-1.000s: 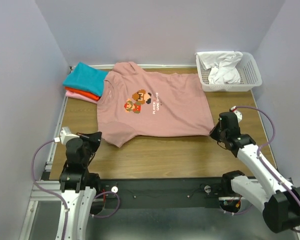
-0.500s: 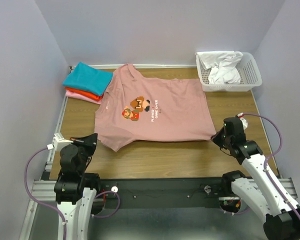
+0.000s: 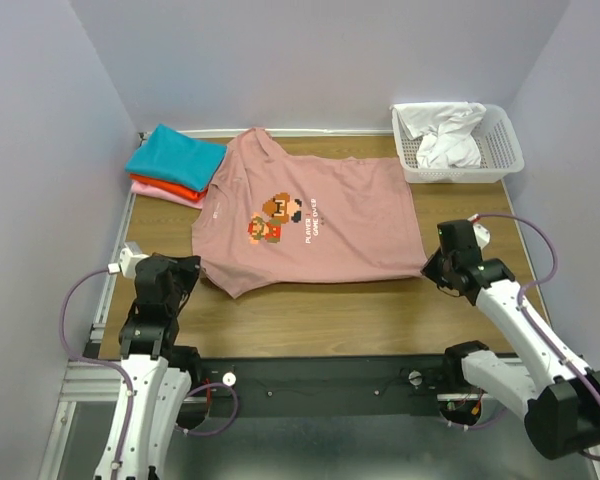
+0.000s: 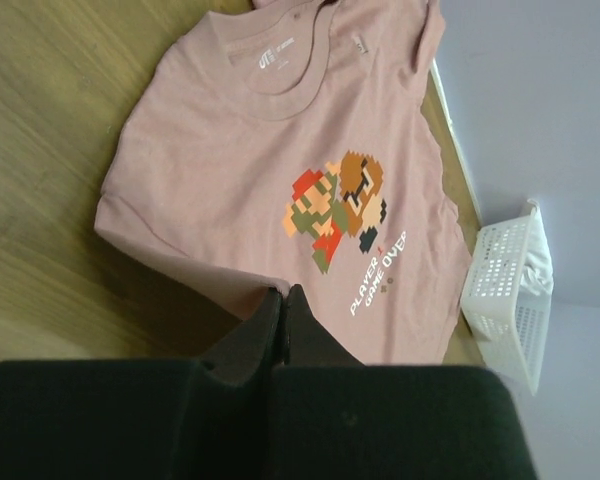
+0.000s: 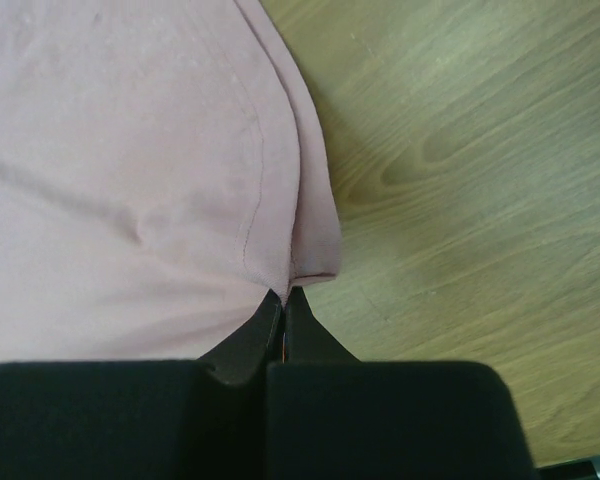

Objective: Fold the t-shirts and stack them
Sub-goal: Fold the tshirt

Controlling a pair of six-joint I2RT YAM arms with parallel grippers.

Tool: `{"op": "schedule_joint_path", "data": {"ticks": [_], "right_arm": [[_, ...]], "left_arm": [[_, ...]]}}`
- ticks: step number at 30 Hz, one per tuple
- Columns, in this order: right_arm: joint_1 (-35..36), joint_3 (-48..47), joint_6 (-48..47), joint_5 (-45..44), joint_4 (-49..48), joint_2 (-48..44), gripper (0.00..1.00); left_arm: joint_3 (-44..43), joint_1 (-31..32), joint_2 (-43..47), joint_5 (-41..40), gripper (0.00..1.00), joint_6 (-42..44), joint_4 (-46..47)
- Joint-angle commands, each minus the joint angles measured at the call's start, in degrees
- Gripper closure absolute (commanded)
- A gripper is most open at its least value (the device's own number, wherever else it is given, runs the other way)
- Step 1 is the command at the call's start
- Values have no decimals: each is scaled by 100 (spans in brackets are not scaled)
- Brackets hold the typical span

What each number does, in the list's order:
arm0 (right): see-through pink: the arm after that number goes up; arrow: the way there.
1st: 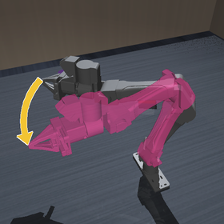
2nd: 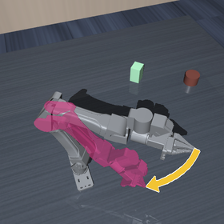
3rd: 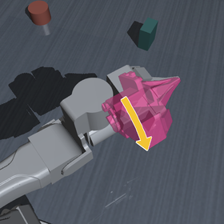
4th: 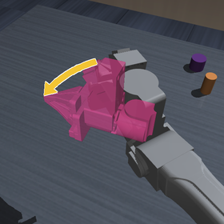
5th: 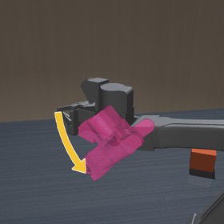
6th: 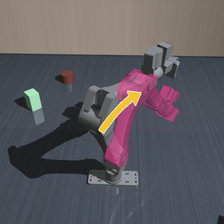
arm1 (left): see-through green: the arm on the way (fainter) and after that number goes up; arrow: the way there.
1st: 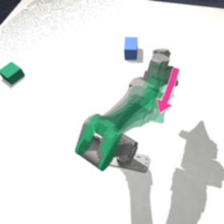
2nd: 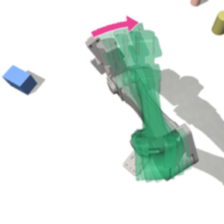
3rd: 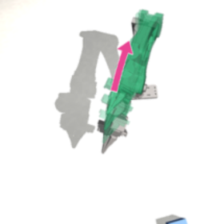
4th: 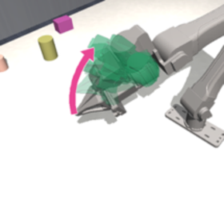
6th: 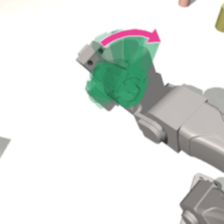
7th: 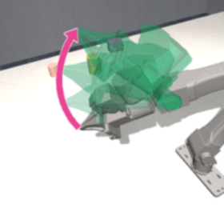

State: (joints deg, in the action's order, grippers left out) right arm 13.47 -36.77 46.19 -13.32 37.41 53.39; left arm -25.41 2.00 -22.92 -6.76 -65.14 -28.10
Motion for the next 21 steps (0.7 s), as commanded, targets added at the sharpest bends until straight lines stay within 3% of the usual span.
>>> {"op": "schedule_joint_path", "data": {"ticks": [1, 21], "right_arm": [[-29, -435, -321, -434, 56, 444, 100], [-29, -2167, -893, -698, -331, 2808, 100]], "left_arm": [[-140, 2, -423, -194, 100, 160, 866], [-1291, 64, -3279, -62, 100, 1003, 2220]]}}
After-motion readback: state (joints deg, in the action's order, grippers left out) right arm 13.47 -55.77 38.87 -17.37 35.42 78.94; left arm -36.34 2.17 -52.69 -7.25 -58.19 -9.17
